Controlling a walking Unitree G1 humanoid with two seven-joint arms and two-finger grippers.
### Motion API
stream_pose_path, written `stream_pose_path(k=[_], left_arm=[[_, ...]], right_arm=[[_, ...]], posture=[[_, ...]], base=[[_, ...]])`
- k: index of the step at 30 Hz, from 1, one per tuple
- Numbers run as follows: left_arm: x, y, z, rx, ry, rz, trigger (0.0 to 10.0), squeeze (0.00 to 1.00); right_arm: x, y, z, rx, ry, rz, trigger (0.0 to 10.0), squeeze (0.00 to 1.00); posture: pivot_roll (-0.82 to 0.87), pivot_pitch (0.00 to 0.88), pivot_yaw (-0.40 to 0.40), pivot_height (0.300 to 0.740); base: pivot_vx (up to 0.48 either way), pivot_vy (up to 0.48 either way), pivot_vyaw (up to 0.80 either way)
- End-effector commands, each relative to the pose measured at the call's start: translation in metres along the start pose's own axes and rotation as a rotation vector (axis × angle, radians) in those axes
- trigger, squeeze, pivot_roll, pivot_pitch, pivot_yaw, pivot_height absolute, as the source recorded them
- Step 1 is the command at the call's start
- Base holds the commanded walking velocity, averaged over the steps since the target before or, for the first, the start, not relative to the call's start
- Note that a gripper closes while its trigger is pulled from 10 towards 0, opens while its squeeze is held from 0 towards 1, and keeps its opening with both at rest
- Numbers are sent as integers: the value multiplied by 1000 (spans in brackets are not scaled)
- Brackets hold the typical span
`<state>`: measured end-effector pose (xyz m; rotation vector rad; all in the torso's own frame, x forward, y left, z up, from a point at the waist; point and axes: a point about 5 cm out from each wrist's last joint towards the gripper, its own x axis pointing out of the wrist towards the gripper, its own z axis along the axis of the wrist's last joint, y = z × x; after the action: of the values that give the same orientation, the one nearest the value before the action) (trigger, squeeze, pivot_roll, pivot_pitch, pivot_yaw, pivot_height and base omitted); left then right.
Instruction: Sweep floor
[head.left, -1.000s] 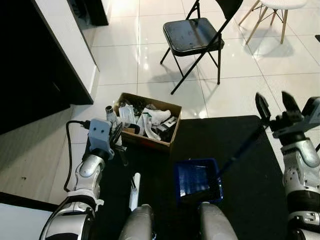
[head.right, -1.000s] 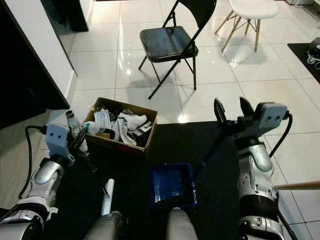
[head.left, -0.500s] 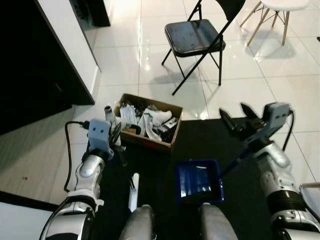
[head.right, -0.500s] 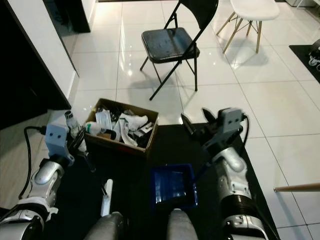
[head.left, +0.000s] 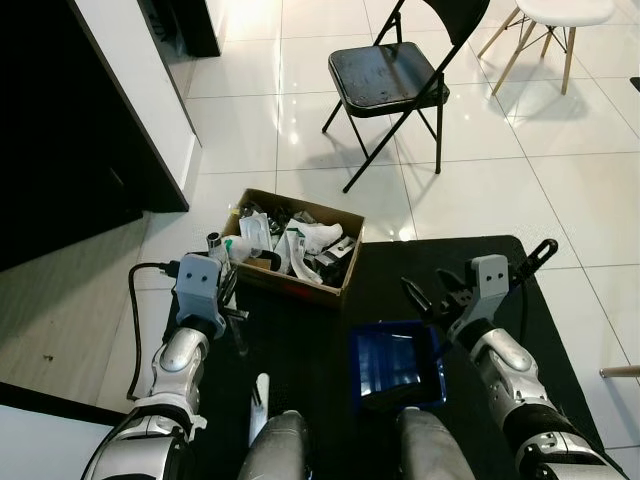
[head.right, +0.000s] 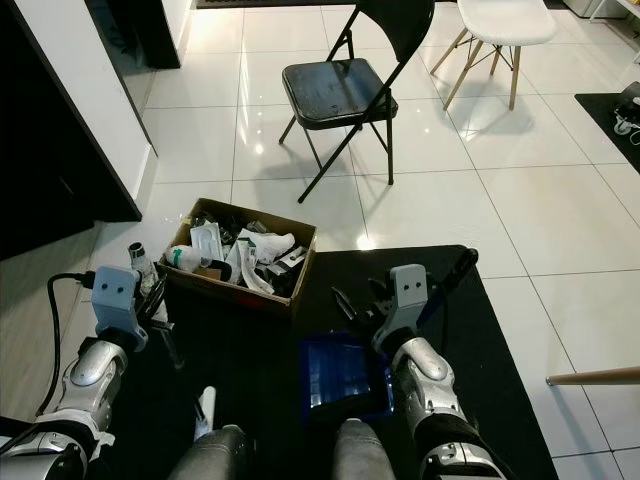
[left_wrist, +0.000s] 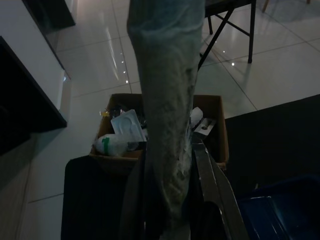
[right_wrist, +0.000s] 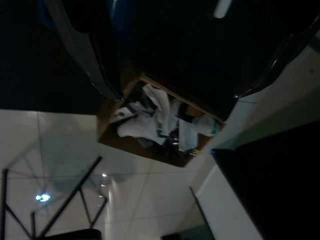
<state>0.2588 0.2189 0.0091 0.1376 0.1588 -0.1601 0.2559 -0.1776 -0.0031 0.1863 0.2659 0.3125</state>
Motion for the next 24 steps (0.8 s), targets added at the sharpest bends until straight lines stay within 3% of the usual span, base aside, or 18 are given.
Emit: stream_pose_path(k=[1,5,24], left_arm=[[-2,-11,-4,1,-1,-21,10000,0],[-3,-14,-3,-24,-37,17,10000,0],[-11,-19,-15,-37,9,35,10000,0]], right_arm=[[-9,-8,-9,14,1,-87,10000,0],[-14,-13,-13,50,-26,-161,10000,0],[-23,-11,-28,20,32,-172,10000,0]], posture=[[-5,24,13,740],[-9,25,18,740],[-12,9,11,740]], base=[[0,0,0],[0,0,0],[0,0,0]])
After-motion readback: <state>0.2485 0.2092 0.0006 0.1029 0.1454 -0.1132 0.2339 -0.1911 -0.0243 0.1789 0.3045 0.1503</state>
